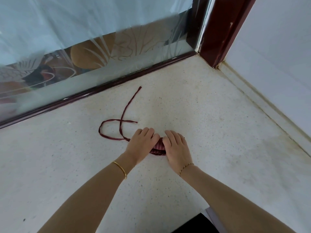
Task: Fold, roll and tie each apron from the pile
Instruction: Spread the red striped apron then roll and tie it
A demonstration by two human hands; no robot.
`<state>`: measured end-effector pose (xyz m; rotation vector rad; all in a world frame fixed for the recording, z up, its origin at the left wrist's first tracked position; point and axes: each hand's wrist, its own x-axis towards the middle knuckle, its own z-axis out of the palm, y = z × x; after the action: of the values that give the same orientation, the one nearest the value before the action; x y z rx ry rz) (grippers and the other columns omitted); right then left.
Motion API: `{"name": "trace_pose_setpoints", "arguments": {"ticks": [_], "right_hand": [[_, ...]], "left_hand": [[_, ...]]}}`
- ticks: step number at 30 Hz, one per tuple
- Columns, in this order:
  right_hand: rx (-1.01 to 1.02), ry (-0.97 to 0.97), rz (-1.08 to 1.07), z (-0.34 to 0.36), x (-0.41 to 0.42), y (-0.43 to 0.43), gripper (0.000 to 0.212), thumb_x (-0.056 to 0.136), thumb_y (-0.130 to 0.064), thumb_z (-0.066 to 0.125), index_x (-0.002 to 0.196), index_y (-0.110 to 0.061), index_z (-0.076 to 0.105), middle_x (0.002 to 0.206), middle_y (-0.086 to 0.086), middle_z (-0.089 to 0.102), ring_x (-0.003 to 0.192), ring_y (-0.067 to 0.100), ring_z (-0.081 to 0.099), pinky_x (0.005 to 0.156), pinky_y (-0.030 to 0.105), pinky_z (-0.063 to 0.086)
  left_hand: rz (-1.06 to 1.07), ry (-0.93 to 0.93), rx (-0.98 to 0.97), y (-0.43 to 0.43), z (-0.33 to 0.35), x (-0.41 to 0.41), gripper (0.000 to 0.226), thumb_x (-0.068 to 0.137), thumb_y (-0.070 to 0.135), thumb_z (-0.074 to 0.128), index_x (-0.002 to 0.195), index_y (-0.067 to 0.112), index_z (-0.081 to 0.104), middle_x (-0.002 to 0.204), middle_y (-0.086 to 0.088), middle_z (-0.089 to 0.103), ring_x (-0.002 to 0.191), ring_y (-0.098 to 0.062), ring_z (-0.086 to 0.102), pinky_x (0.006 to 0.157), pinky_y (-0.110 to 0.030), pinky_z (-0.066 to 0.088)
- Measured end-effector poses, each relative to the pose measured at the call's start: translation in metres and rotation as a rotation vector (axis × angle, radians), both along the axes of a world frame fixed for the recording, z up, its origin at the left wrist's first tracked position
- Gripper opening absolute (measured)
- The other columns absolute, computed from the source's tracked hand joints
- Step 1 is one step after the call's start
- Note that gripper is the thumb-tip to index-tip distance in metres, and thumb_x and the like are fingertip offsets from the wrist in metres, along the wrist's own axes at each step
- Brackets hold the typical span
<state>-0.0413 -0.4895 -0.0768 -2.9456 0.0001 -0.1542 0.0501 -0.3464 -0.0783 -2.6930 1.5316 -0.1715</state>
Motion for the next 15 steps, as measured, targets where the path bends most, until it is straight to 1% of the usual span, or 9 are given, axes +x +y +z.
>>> {"name": "trace_pose_setpoints", "arguments": {"ticks": [1, 3, 6, 7, 9, 11, 12, 13, 15], "right_hand": [[-0.002, -0.001, 0.017, -0.002, -0.005, 0.0, 0.038, 0.069, -0.014, 0.069, 0.104, -0.005, 0.055, 0.123, 0.017, 0.057, 0.115, 0.036, 0.055, 0.1, 0.047, 0.045], [-0.009, 0.027, 0.025, -0.004, -0.014, 0.001, 0.043, 0.07, -0.017, 0.069, 0.108, -0.004, 0.052, 0.128, 0.019, 0.053, 0.119, 0.038, 0.052, 0.106, 0.048, 0.037], [-0.035, 0.112, 0.028, -0.009, -0.024, 0.005, 0.05, 0.072, -0.028, 0.072, 0.11, -0.004, 0.051, 0.132, 0.021, 0.05, 0.123, 0.04, 0.048, 0.109, 0.051, 0.034], [-0.043, 0.14, 0.029, -0.009, -0.027, 0.008, 0.049, 0.074, -0.033, 0.069, 0.11, -0.004, 0.052, 0.133, 0.021, 0.05, 0.124, 0.04, 0.047, 0.108, 0.052, 0.035], [-0.028, 0.157, 0.019, -0.006, -0.028, 0.012, 0.038, 0.082, -0.035, 0.057, 0.104, -0.004, 0.057, 0.127, 0.019, 0.056, 0.118, 0.038, 0.052, 0.103, 0.052, 0.041], [0.041, 0.142, -0.041, 0.006, -0.021, 0.015, 0.032, 0.089, -0.031, 0.043, 0.092, -0.006, 0.063, 0.107, 0.013, 0.065, 0.102, 0.033, 0.062, 0.089, 0.044, 0.051], [0.063, 0.143, -0.073, 0.013, -0.016, 0.016, 0.031, 0.091, -0.028, 0.041, 0.09, -0.007, 0.064, 0.099, 0.009, 0.066, 0.094, 0.029, 0.063, 0.082, 0.04, 0.052], [0.054, 0.163, -0.082, 0.021, -0.009, 0.015, 0.028, 0.092, -0.026, 0.042, 0.094, -0.008, 0.064, 0.098, 0.006, 0.064, 0.093, 0.026, 0.061, 0.08, 0.037, 0.05], [0.06, 0.282, -0.087, 0.029, 0.006, 0.011, 0.024, 0.092, -0.028, 0.052, 0.109, -0.012, 0.056, 0.107, 0.003, 0.057, 0.1, 0.022, 0.054, 0.083, 0.033, 0.044]], "left_hand": [[-0.002, -0.009, -0.005, 0.002, -0.001, -0.004, 0.029, 0.07, 0.011, 0.071, 0.093, 0.01, 0.054, 0.088, -0.007, 0.057, 0.075, -0.022, 0.054, 0.067, -0.034, 0.05], [0.015, 0.019, -0.01, 0.009, -0.003, -0.011, 0.032, 0.075, 0.017, 0.068, 0.101, 0.007, 0.052, 0.099, -0.012, 0.06, 0.087, -0.026, 0.059, 0.077, -0.039, 0.052], [0.026, 0.118, 0.038, 0.019, -0.006, -0.02, 0.051, 0.072, 0.032, 0.073, 0.109, 0.007, 0.047, 0.11, -0.017, 0.061, 0.1, -0.032, 0.06, 0.088, -0.044, 0.051], [0.021, 0.137, 0.055, 0.02, -0.006, -0.022, 0.058, 0.069, 0.034, 0.078, 0.108, 0.007, 0.046, 0.111, -0.017, 0.062, 0.101, -0.032, 0.061, 0.089, -0.044, 0.052], [0.02, 0.168, 0.056, 0.02, -0.004, -0.021, 0.063, 0.062, 0.031, 0.085, 0.105, 0.009, 0.045, 0.109, -0.017, 0.064, 0.1, -0.031, 0.063, 0.088, -0.041, 0.054], [0.021, 0.213, 0.053, 0.021, -0.005, -0.016, 0.064, 0.058, 0.024, 0.087, 0.104, 0.01, 0.044, 0.108, -0.016, 0.064, 0.099, -0.03, 0.064, 0.087, -0.039, 0.054], [0.018, 0.256, 0.04, 0.021, -0.005, -0.015, 0.064, 0.06, 0.021, 0.086, 0.107, 0.01, 0.045, 0.112, -0.016, 0.062, 0.103, -0.031, 0.063, 0.091, -0.04, 0.052], [0.014, 0.309, 0.032, 0.023, -0.004, -0.013, 0.06, 0.065, 0.019, 0.082, 0.111, 0.009, 0.046, 0.121, -0.016, 0.058, 0.112, -0.032, 0.057, 0.098, -0.039, 0.046], [0.054, 0.443, -0.018, 0.027, 0.001, -0.014, 0.05, 0.078, 0.019, 0.067, 0.122, 0.01, 0.046, 0.142, -0.012, 0.04, 0.134, -0.028, 0.035, 0.112, -0.035, 0.026]]}}
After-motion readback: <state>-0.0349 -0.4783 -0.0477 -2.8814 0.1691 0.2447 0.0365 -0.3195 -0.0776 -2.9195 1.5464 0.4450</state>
